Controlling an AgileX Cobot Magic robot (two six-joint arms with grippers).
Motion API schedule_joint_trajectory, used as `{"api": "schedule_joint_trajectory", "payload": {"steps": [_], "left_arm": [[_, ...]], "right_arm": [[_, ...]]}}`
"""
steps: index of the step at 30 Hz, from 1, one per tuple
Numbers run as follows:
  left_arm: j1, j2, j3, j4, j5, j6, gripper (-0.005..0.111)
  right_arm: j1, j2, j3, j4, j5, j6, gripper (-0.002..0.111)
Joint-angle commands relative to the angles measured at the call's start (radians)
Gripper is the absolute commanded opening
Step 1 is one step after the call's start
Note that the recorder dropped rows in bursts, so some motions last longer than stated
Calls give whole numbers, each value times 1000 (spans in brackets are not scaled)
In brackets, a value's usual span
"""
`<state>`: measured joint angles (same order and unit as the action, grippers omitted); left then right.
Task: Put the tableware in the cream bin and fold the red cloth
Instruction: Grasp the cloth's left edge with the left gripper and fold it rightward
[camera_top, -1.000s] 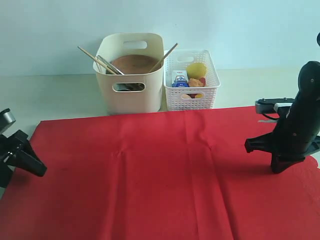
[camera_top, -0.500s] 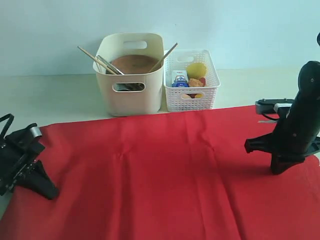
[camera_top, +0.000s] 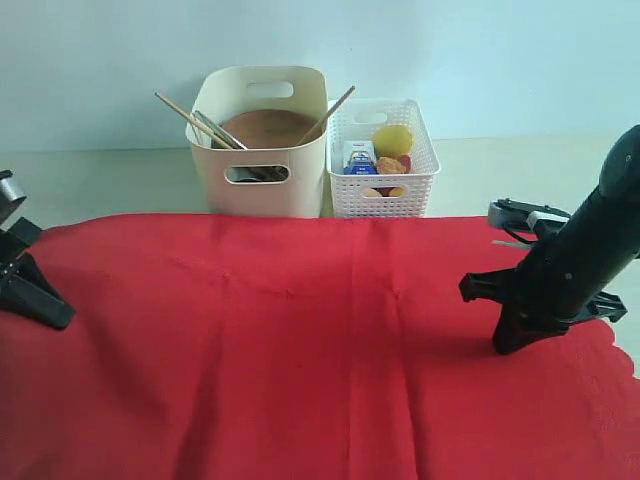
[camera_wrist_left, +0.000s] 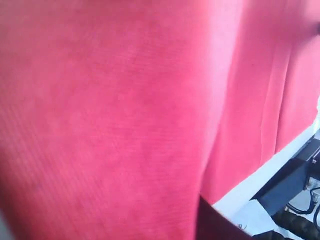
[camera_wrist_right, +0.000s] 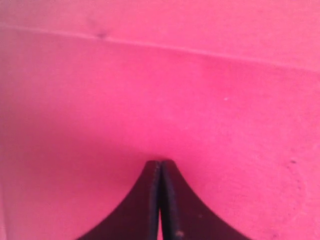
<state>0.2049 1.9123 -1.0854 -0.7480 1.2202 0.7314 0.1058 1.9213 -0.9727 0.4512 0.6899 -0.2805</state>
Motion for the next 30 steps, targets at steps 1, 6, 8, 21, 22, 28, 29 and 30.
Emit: {"api": "schedule_joint_trajectory", "payload": {"steps": [1, 6, 8, 21, 22, 28, 29, 30], "left_arm": [[-52, -60, -7, -18, 1, -43, 0], [-189, -68, -7, 6, 1, -59, 0], [-245, -68, -7, 4, 1, -62, 0], [-546, -74, -168, -123, 1, -149, 0], [-564, -74, -188, -123, 1, -165, 0], [-669, -74, -307, -129, -1, -233, 0], [-688, -71, -324, -132, -12, -243, 0], [-703, -66, -342, -135, -20, -247, 0]], "right_arm": [[16, -1, 9, 90, 13, -95, 0], [63, -1, 9, 90, 1, -103, 0], [73, -1, 9, 91, -1, -108, 0], [80, -1, 11, 37, -7, -83, 0], [80, -1, 14, 37, -9, -81, 0], [80, -1, 18, 43, -25, -81, 0], [80, -1, 18, 43, -25, -81, 0], [80, -1, 18, 43, -25, -81, 0]]}}
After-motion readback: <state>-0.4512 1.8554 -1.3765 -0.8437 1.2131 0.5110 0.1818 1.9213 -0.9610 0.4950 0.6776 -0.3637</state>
